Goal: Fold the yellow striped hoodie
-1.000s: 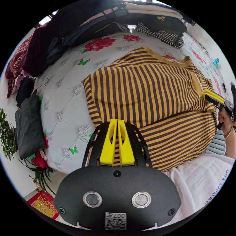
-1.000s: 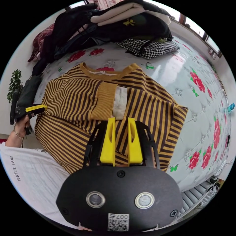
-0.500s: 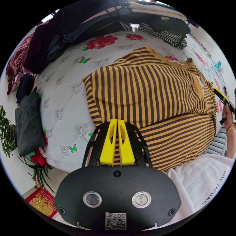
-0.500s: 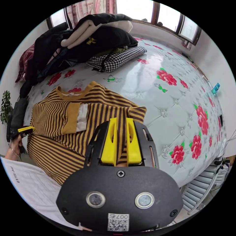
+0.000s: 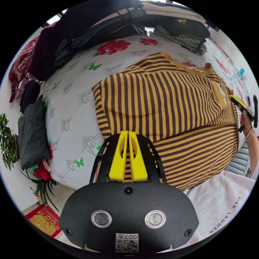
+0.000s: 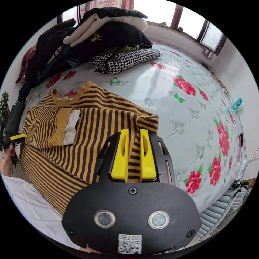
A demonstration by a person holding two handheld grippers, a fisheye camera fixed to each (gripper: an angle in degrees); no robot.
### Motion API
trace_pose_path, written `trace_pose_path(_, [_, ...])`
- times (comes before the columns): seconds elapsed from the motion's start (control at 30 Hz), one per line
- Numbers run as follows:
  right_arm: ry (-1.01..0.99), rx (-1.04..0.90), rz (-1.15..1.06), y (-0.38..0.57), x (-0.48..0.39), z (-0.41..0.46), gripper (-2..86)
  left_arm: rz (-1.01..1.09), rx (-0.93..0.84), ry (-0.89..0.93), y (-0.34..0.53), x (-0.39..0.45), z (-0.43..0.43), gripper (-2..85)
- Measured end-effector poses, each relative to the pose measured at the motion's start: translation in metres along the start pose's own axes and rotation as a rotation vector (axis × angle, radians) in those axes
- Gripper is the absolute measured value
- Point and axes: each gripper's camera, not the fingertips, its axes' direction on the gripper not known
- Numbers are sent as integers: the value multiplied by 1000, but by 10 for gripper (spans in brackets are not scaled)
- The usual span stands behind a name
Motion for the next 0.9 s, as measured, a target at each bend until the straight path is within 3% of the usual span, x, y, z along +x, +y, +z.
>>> trace_pose_path(0.13, [-43,-25,64,3,0,-9,56,-21,27,10,10,-4,-2,-10])
trace_pose_path(0.4, [-147,180,120,99,-27,-101,58,-27,68,52,57,-24,-22,-10])
trace_pose_path(0.67, [-127,152,242,203,-28,-125,66,-45,46,61,108,-46,-23,-9])
trace_pose_path(0.9, [-154,113,255,246,-2,-122,87,-198,122,128,185,-68,-33,29])
